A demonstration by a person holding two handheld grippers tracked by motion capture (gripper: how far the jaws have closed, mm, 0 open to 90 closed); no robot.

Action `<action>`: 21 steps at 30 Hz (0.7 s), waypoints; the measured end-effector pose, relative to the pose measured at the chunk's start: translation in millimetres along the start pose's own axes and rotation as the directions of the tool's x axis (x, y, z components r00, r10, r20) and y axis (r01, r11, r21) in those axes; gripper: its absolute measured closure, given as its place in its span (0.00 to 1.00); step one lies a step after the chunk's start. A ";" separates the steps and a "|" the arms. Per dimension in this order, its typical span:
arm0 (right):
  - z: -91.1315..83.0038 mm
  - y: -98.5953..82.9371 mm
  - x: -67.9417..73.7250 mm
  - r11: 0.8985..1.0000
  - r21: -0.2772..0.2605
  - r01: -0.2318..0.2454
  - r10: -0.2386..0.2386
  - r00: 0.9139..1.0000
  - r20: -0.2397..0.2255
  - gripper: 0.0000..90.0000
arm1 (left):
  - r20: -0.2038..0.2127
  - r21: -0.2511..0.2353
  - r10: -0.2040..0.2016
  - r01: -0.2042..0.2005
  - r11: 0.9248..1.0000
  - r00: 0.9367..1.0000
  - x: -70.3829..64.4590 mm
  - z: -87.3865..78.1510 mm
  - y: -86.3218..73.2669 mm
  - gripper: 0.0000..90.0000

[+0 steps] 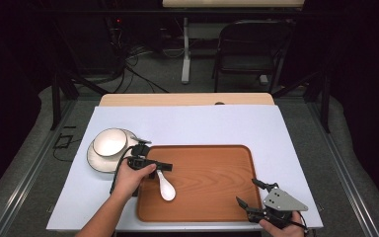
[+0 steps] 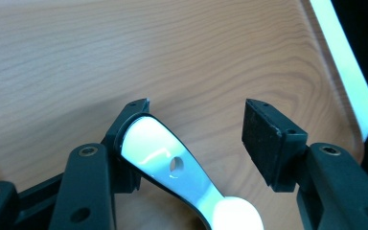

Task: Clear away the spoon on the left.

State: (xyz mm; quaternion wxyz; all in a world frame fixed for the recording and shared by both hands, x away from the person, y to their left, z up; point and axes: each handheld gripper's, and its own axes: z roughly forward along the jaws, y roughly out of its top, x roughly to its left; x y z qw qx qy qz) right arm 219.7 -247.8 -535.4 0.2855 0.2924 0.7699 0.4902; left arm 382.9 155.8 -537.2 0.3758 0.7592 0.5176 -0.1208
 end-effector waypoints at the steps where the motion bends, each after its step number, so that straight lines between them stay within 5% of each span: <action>1: 0.0 0.0 0.0 1.000 0.000 0.000 0.000 1.000 0.000 0.26 | -0.006 -0.003 0.003 -0.003 1.000 1.000 0.3 1.0 -0.5 0.48; 10: 0.4 -0.1 0.0 1.000 0.002 -0.002 0.002 1.000 0.000 0.26 | -0.090 0.008 0.106 -0.106 0.994 0.990 -7.3 6.5 -2.5 0.47; 21: 0.3 -0.1 -0.1 1.000 0.002 -0.001 0.001 1.000 0.000 0.26 | -0.113 0.028 0.068 -0.065 0.997 0.991 -8.6 8.6 0.1 0.45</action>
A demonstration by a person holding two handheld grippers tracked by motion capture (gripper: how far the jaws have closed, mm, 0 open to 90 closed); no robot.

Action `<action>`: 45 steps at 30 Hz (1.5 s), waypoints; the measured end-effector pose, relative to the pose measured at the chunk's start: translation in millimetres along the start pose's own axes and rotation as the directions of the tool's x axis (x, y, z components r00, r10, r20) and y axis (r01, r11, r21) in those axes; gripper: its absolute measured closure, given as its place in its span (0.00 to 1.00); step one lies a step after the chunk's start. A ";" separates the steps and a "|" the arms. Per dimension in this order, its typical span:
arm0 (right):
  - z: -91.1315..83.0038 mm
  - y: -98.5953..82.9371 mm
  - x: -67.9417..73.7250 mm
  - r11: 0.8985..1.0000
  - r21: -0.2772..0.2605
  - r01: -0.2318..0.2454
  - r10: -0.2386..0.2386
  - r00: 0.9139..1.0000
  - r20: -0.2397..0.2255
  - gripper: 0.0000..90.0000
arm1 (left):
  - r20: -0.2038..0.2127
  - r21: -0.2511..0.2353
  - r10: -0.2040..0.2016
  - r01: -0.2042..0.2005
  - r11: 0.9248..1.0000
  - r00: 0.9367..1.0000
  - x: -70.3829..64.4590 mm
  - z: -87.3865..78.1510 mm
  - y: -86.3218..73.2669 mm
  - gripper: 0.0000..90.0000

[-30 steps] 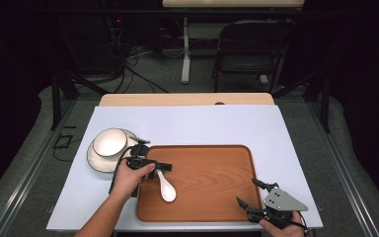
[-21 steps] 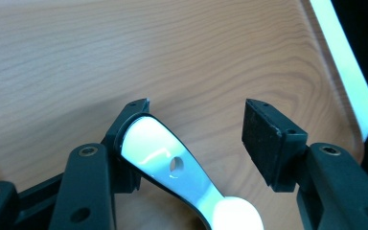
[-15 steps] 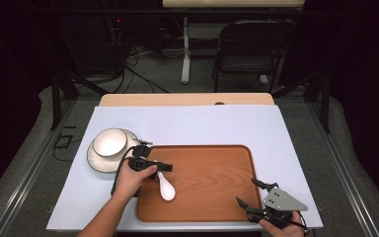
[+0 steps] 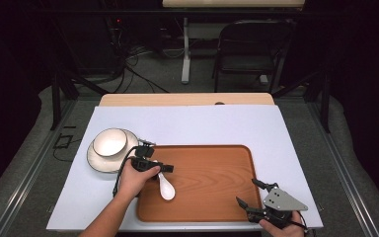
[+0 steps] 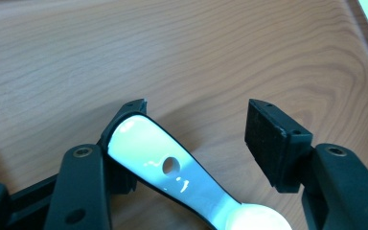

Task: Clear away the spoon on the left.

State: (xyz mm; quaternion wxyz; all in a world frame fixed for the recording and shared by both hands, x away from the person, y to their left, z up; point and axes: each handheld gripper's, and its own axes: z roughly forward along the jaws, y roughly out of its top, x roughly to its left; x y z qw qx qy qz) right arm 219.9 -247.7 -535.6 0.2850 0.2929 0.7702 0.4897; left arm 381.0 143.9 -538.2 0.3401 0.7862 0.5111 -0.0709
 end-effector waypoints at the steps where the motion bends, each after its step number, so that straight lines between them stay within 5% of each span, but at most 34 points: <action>1: 0.0 0.0 0.0 1.000 0.000 0.000 0.000 1.000 -0.001 0.26 | -0.004 0.002 0.001 -0.001 1.000 1.000 -0.5 0.2 0.3 0.45; 14: -0.1 0.0 -0.1 1.000 0.001 0.000 0.000 1.000 -0.002 0.26 | -0.038 -0.021 -0.052 0.051 0.998 0.998 -1.7 5.6 10.1 0.43; 24: -1.1 -0.1 -0.6 1.000 -0.003 -0.003 0.003 1.000 -0.003 0.26 | -0.087 -0.020 -0.039 0.037 0.999 0.995 -5.4 4.3 11.1 0.42; 32: -1.0 0.0 -0.4 1.000 -0.002 -0.003 0.003 1.000 -0.003 0.26 | -0.027 -0.125 -0.030 0.027 0.992 0.999 -4.6 -4.9 16.2 0.41; 45: -1.1 -0.2 -0.7 1.000 0.000 -0.002 0.002 1.000 -0.003 0.26 | -0.018 -0.116 -0.085 0.082 0.990 0.996 15.1 5.1 18.9 0.41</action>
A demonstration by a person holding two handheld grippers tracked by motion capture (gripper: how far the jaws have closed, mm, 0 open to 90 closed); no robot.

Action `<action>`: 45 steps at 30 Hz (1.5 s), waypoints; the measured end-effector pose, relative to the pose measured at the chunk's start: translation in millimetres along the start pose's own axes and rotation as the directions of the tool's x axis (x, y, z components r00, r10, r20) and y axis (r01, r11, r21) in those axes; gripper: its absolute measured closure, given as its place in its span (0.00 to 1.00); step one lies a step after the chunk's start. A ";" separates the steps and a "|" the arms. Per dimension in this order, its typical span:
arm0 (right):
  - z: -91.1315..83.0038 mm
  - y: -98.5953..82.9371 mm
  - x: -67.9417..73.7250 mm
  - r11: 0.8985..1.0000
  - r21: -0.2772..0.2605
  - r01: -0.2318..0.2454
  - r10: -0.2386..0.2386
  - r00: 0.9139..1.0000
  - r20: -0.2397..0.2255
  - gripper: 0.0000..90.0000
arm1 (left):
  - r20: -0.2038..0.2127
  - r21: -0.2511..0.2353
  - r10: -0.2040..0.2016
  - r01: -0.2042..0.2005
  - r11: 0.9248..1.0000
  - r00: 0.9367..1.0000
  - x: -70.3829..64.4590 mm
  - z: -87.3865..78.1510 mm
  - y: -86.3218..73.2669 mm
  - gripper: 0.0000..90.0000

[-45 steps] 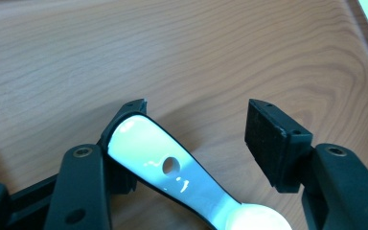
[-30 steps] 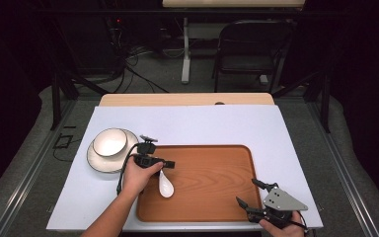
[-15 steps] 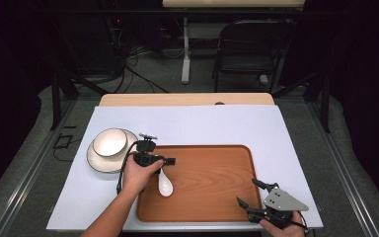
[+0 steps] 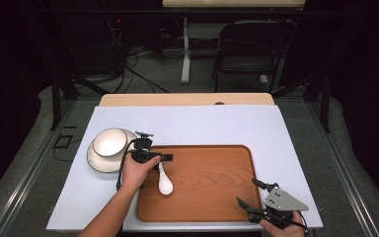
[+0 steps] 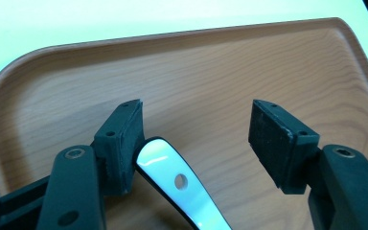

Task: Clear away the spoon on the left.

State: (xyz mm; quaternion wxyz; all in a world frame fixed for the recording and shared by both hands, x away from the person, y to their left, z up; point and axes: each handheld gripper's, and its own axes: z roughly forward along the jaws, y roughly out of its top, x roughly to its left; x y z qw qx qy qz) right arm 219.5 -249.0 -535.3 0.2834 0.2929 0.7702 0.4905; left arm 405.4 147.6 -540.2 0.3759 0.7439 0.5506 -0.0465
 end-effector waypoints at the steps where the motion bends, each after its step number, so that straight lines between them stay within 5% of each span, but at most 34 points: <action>1: 0.1 0.0 -0.1 1.000 0.001 0.000 0.000 1.000 0.000 0.26 | -0.008 0.004 0.002 -0.002 1.000 1.000 1.1 0.4 0.0 0.41; 17: -0.1 0.0 -0.1 1.000 0.000 -0.001 0.001 1.000 0.000 0.26 | -0.026 -0.031 0.011 -0.012 0.999 1.000 0.5 -15.9 7.5 0.41; 45: 0.2 0.0 -0.2 1.000 0.002 -0.001 0.001 1.000 0.005 0.26 | -0.096 -0.086 0.120 -0.129 0.988 0.988 -14.9 -76.0 -1.2 0.44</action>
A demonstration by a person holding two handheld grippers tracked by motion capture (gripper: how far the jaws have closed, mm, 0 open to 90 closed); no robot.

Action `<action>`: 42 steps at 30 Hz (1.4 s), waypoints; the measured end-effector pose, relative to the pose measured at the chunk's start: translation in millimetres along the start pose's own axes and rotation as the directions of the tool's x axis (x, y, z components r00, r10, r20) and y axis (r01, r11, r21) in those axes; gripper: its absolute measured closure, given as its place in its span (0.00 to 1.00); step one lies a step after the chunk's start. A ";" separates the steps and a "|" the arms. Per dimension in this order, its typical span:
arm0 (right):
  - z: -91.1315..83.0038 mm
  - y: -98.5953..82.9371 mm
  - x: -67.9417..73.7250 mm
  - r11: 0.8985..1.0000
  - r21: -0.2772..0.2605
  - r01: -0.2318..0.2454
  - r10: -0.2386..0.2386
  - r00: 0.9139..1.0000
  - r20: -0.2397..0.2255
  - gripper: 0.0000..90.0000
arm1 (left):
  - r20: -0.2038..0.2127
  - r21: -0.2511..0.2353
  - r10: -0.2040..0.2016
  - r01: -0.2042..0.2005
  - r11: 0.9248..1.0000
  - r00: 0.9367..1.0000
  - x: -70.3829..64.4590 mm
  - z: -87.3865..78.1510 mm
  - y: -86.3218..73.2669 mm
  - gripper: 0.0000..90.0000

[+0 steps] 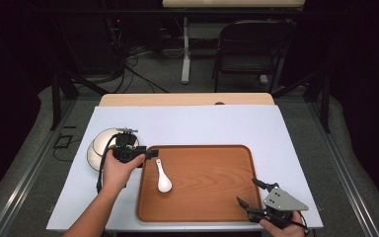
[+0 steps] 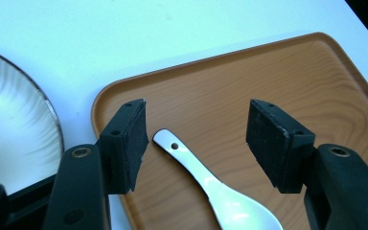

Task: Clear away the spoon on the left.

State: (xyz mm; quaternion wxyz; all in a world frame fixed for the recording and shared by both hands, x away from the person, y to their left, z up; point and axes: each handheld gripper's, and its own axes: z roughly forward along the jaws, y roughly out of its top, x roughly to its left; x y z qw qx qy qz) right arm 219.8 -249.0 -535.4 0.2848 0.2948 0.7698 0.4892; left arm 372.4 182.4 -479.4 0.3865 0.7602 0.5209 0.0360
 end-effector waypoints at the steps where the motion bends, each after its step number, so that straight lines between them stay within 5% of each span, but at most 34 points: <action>1: 0.0 0.0 0.0 1.000 0.001 0.000 0.000 1.000 0.000 0.26 | -0.002 -0.004 0.002 -0.002 1.000 1.000 0.0 -2.5 -1.4 0.44; 12: 0.1 0.1 0.2 1.000 0.001 0.001 -0.001 1.000 0.001 0.26 | -0.050 -0.031 0.024 -0.026 0.999 0.998 4.0 -22.2 -26.8 0.42; 28: -0.1 0.0 0.3 1.000 0.001 0.001 -0.001 1.000 0.002 0.26 | -0.108 -0.072 0.022 -0.030 0.997 0.994 6.9 -30.5 -67.0 0.42; 35: -0.1 0.1 0.5 1.000 0.002 0.001 -0.001 1.000 0.001 0.26 | -0.088 -0.055 -0.010 0.005 0.998 0.996 12.2 -25.3 -81.2 0.43; 42: -0.1 0.0 0.4 1.000 0.002 0.001 -0.001 1.000 0.002 0.26 | -0.027 -0.022 -0.044 0.044 0.999 0.999 13.6 -18.6 -85.8 0.48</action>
